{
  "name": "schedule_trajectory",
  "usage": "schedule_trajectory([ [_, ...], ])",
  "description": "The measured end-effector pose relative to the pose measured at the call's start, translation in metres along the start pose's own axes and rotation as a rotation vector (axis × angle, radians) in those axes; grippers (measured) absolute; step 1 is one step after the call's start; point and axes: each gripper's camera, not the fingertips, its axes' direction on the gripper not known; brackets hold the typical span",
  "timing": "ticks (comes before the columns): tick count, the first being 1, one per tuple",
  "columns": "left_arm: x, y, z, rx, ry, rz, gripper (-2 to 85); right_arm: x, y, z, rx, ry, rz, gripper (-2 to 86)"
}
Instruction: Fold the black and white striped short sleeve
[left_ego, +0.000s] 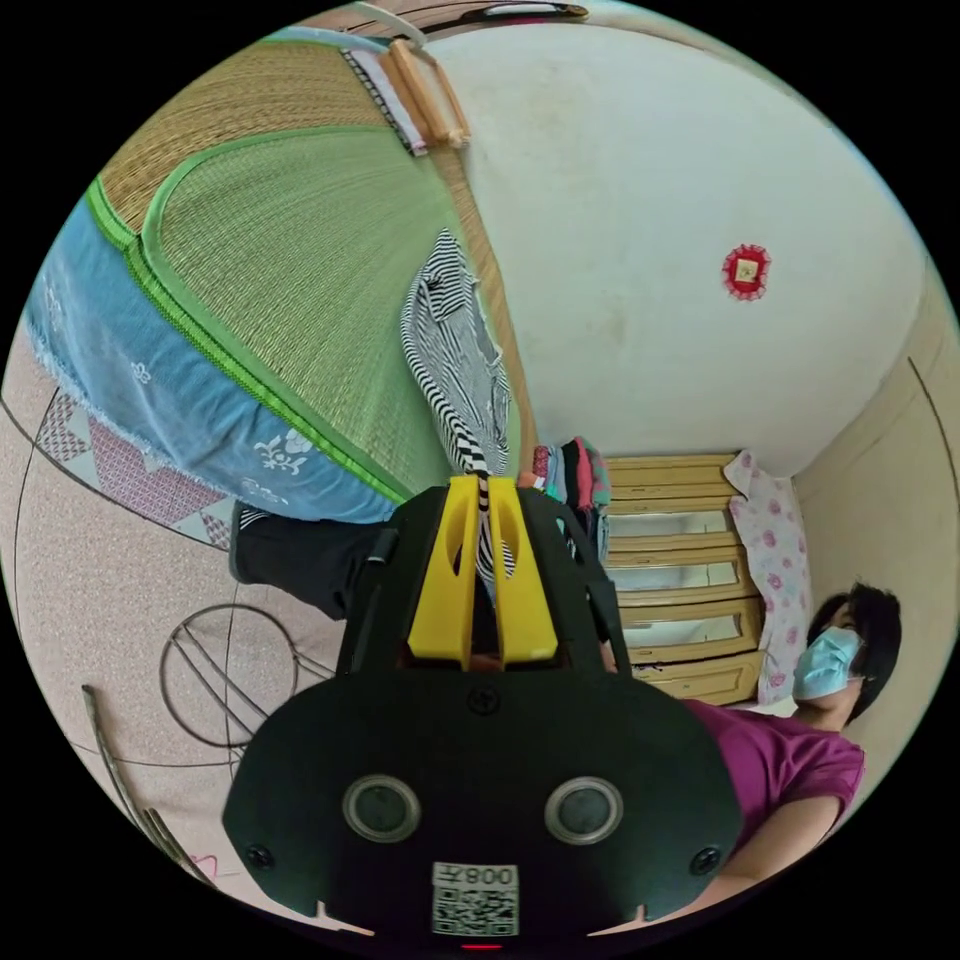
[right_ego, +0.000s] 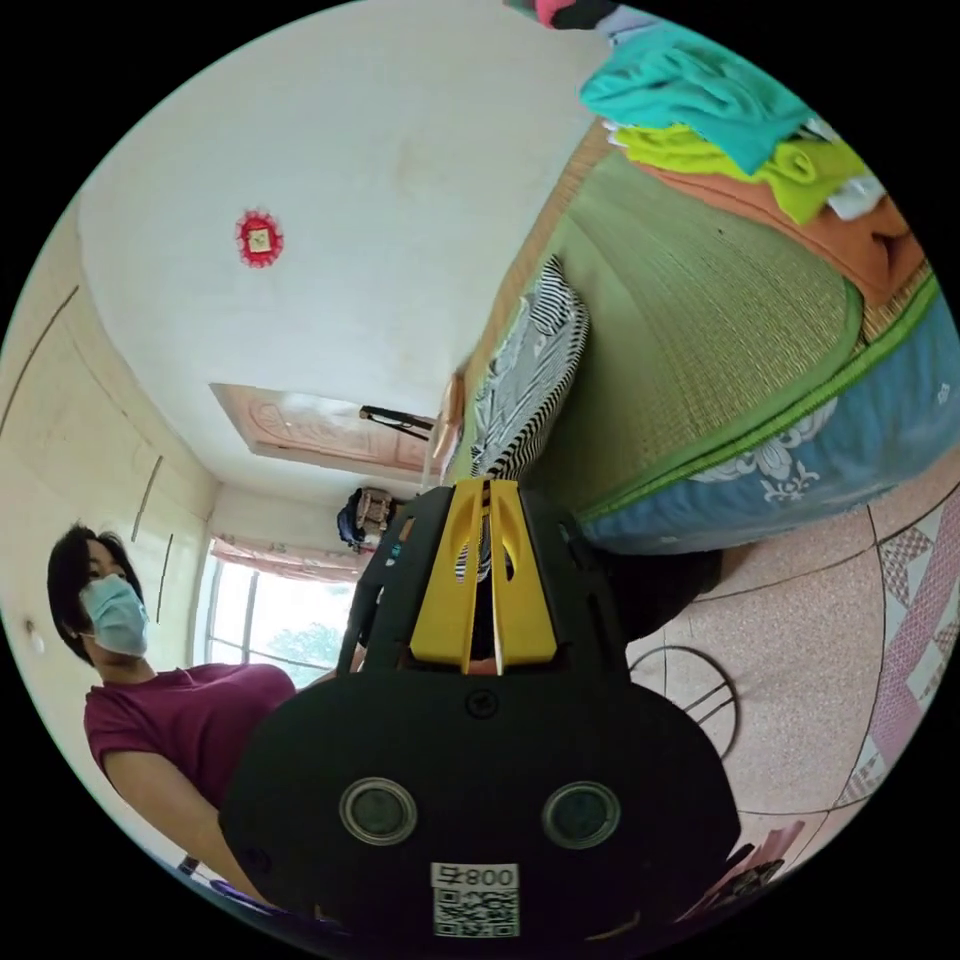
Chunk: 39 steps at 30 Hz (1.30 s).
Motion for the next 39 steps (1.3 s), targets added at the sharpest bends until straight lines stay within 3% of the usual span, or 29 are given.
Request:
schedule_trajectory([
  [21,0.028,0.080,-0.125,0.035,0.223,0.200,1.5,-0.118,0.037,-0.103,0.079,-0.138,-0.254,0.5],
  [39,0.001,0.047,-0.123,0.068,0.262,0.221,1.5,-0.074,0.054,-0.085,0.094,-0.137,-0.239,0.5],
])
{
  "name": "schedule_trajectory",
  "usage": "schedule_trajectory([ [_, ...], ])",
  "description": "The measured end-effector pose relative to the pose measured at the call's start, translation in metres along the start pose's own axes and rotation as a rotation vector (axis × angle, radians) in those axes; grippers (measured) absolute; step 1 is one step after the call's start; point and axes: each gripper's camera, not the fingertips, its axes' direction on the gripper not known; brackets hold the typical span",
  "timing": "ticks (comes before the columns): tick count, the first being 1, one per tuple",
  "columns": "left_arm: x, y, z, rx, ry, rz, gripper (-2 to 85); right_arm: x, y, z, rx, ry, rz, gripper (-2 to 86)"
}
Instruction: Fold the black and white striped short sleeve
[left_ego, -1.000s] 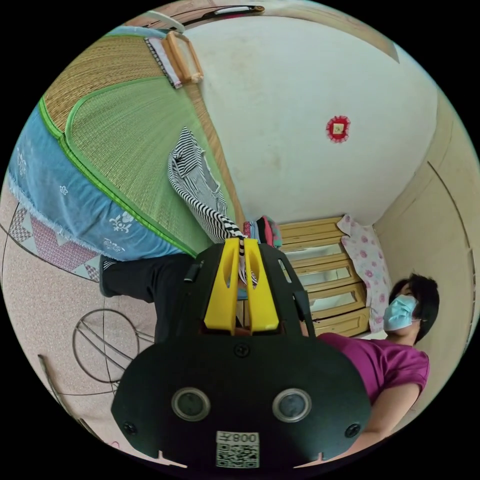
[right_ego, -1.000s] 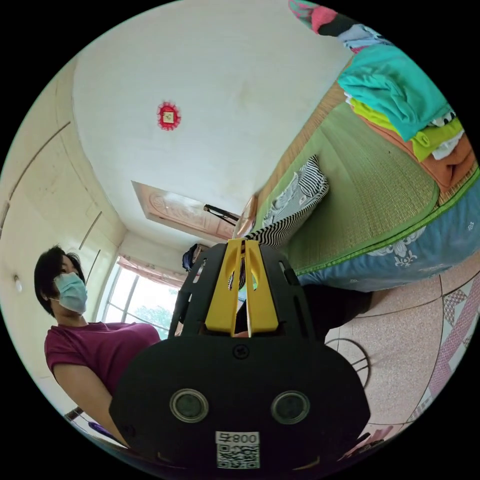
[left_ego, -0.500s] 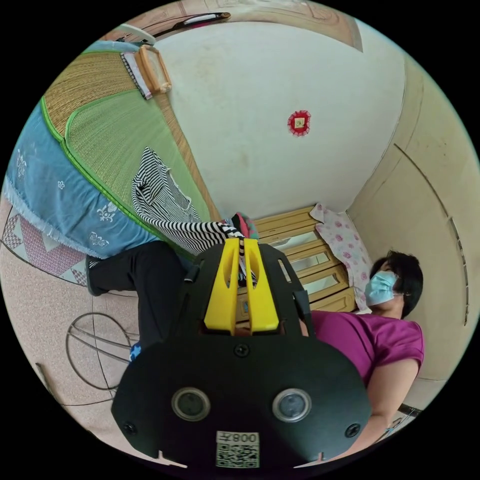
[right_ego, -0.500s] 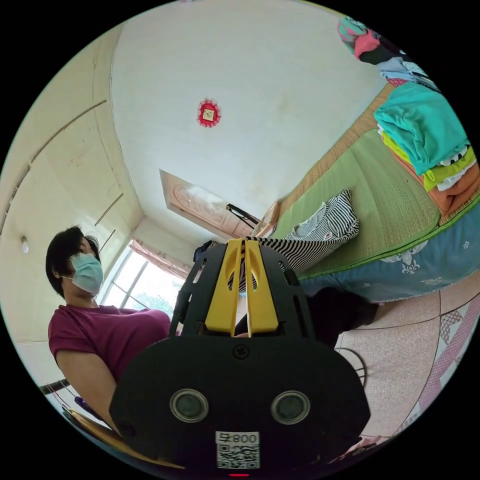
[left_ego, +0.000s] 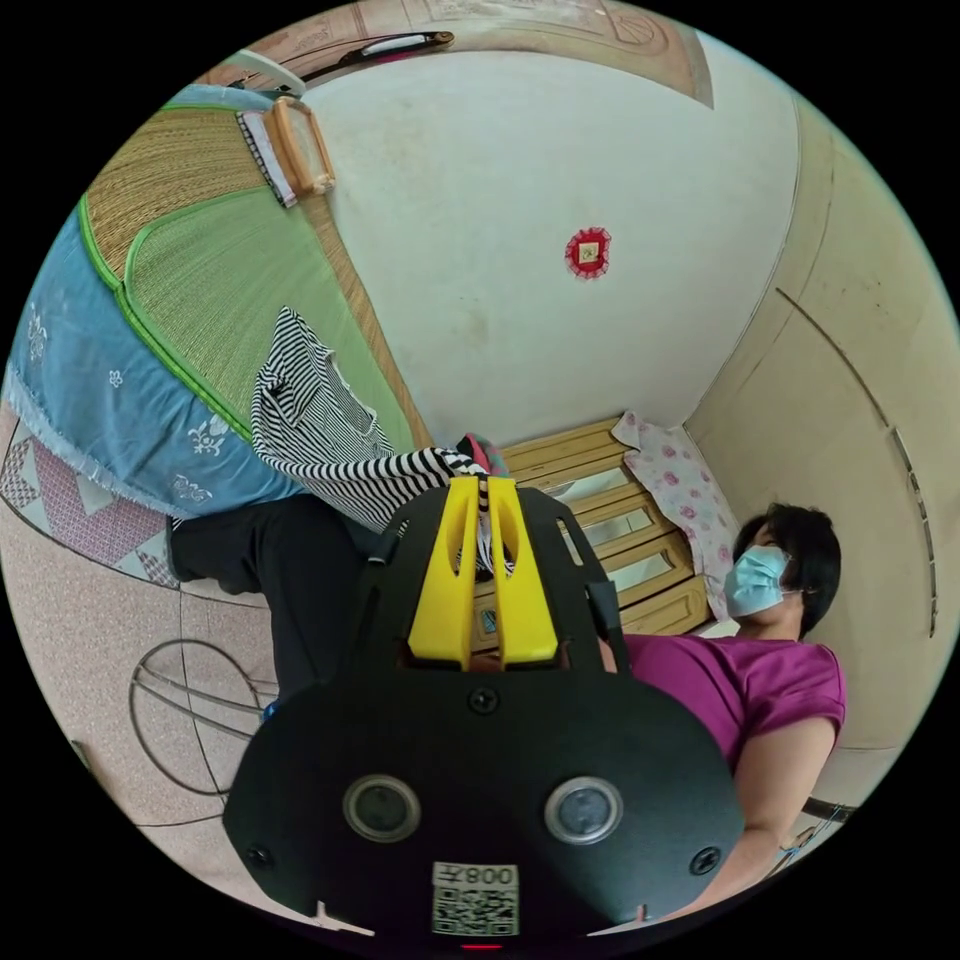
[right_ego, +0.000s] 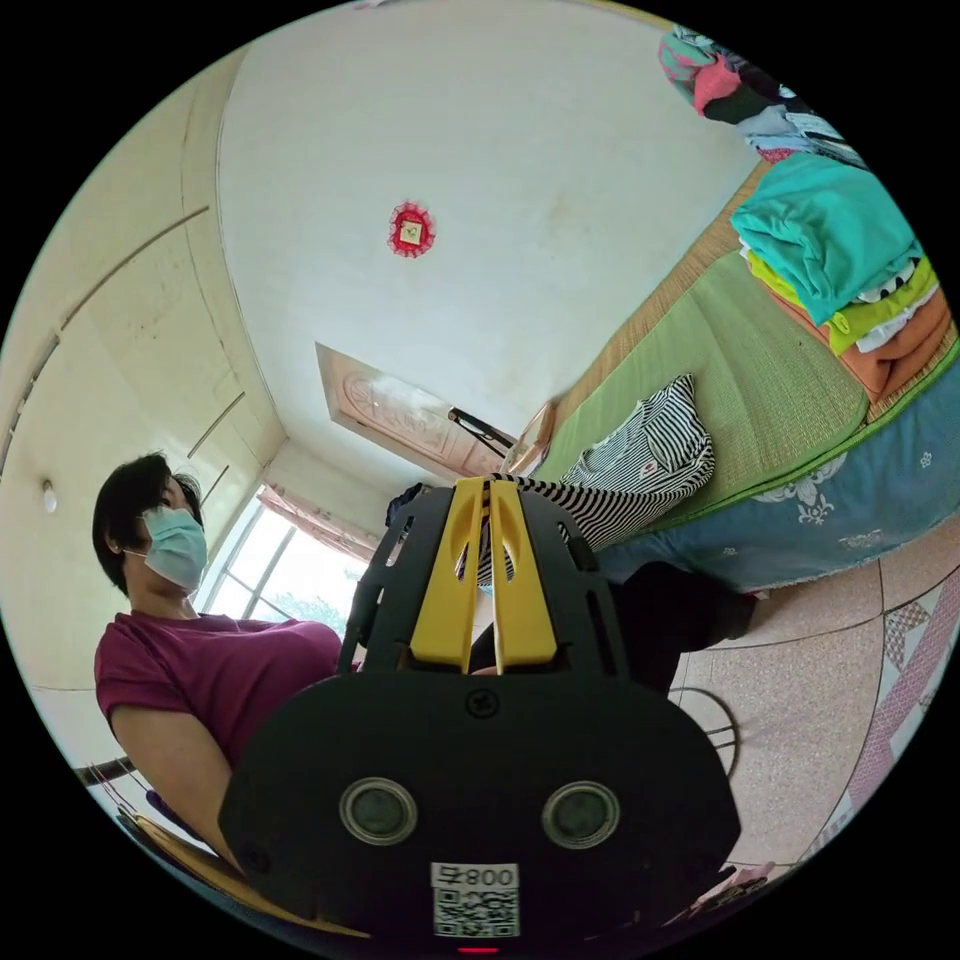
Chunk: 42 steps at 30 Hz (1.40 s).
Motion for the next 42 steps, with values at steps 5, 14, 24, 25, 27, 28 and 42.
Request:
schedule_trajectory([
  [5,-0.013,-0.029,0.017,0.012,0.015,0.016,1.5,0.021,-0.001,0.014,0.001,0.007,-0.003,0.5],
  [14,-0.038,-0.093,0.060,0.004,0.018,0.046,1.4,0.076,-0.013,0.063,-0.014,0.030,0.003,0.6],
  [24,-0.091,-0.180,0.129,-0.009,-0.018,0.036,1.4,0.168,-0.035,0.136,-0.043,0.078,0.037,0.6],
  [25,-0.100,-0.193,0.140,-0.012,-0.027,0.032,1.4,0.175,-0.036,0.142,-0.047,0.082,0.041,0.6],
  [27,-0.113,-0.212,0.157,-0.018,-0.041,0.027,1.4,0.206,-0.043,0.164,-0.055,0.094,0.066,0.6],
  [28,-0.123,-0.226,0.168,-0.020,-0.052,0.021,1.4,0.215,-0.044,0.170,-0.058,0.098,0.073,0.6],
  [42,-0.269,-0.358,0.296,0.021,-0.185,-0.112,1.4,0.428,-0.068,0.328,-0.184,0.209,0.234,0.6],
])
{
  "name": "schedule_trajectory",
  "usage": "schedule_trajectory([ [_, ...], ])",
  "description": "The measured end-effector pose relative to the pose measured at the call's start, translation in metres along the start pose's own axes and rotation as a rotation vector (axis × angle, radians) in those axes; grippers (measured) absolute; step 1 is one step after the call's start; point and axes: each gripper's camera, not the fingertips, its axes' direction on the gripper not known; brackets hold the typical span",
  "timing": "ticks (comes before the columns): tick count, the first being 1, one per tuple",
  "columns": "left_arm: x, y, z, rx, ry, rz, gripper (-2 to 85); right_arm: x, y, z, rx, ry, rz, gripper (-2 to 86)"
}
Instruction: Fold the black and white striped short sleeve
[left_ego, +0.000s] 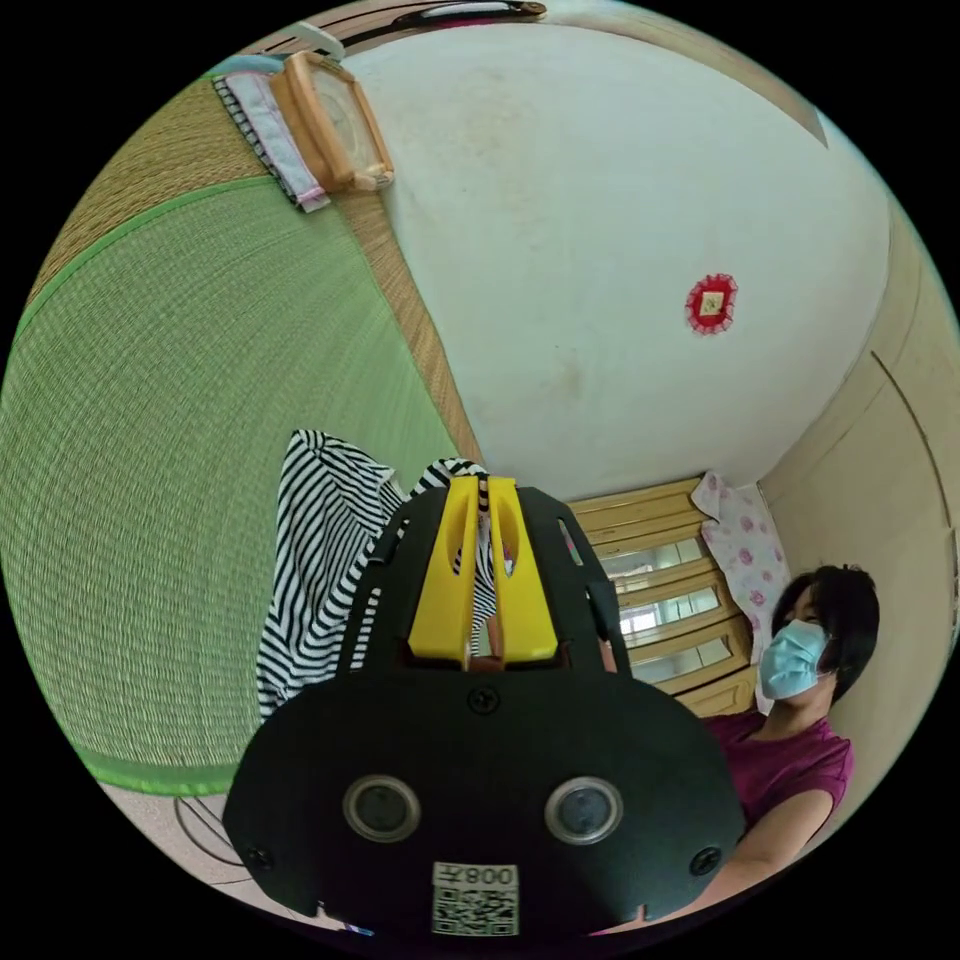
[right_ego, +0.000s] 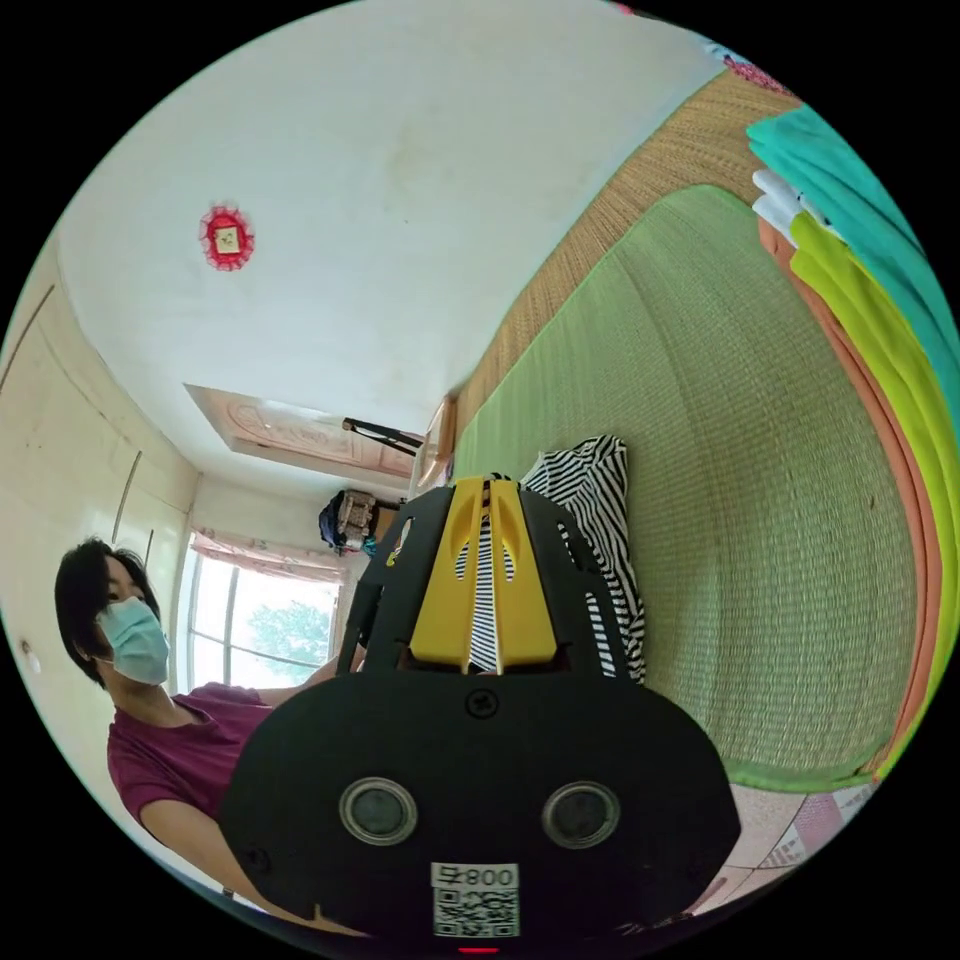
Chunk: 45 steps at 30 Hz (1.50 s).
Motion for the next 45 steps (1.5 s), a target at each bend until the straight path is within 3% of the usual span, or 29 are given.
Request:
schedule_trajectory([
  [14,-0.085,-0.080,0.110,0.000,-0.060,-0.069,1.6,0.129,-0.006,0.141,-0.067,0.012,0.076,0.6],
  [24,-0.101,-0.114,0.171,-0.020,-0.109,-0.079,2.5,0.189,0.023,0.205,-0.081,0.032,0.113,0.7],
  [37,-0.068,-0.117,0.224,0.148,-0.055,-0.028,5.4,0.210,0.070,0.246,-0.013,0.005,0.074,1.4],
  [40,-0.052,-0.117,0.249,0.131,-0.027,-0.006,5.3,0.212,0.078,0.259,-0.017,0.001,0.070,1.6],
  [45,-0.022,-0.113,0.322,-0.124,-0.106,0.064,4.4,0.213,0.095,0.278,-0.014,0.013,0.069,1.8],
])
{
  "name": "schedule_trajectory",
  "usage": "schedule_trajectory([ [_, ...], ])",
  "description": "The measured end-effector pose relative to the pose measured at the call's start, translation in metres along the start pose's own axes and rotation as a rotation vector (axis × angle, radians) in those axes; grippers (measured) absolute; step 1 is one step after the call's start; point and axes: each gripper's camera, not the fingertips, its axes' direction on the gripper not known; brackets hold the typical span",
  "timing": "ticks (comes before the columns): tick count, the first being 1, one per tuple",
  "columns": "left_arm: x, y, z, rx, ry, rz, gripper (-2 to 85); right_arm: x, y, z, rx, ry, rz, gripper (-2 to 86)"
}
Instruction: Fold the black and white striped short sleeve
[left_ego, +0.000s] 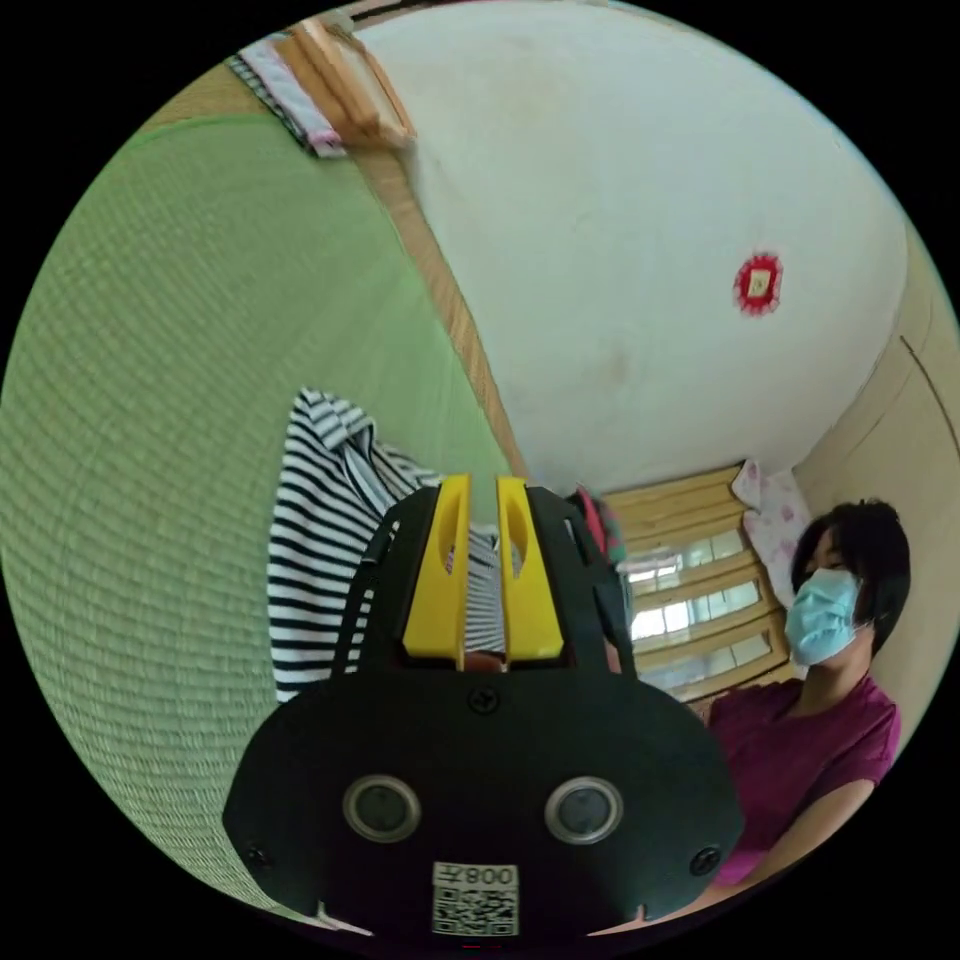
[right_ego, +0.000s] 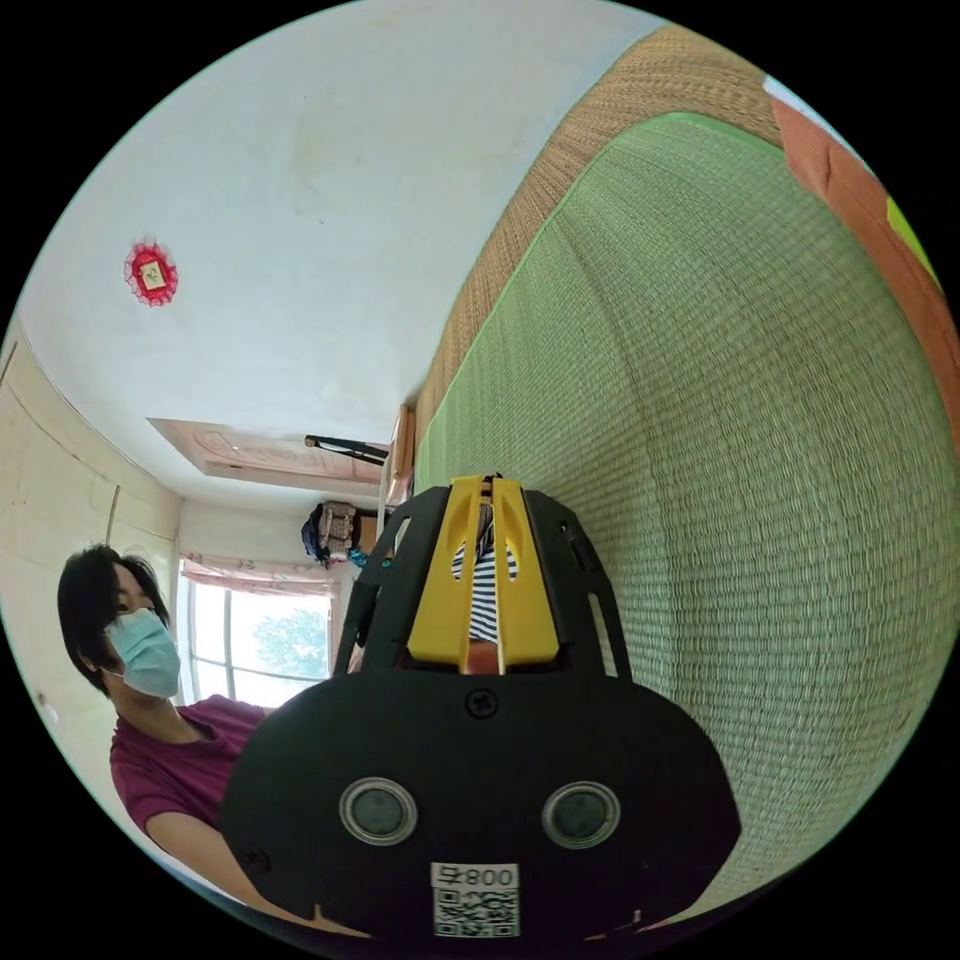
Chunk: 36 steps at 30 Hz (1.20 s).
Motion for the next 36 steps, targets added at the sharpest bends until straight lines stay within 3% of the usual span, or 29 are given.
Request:
schedule_trajectory([
  [5,0.038,-0.018,0.076,-0.271,-0.186,0.100,2.7,0.001,0.014,0.008,0.025,-0.001,0.009,1.9],
  [10,0.071,-0.045,0.116,-0.371,-0.401,0.178,1.0,-0.019,0.030,0.035,-0.033,0.033,-0.041,1.4],
  [27,0.148,-0.125,0.160,-0.251,-0.475,0.218,0.1,-0.120,0.085,0.234,-0.472,0.329,-0.333,0.1],
  [36,0.197,-0.136,0.176,-0.239,-0.413,0.276,0.5,-0.151,0.079,0.279,-0.420,0.489,-0.403,0.0],
])
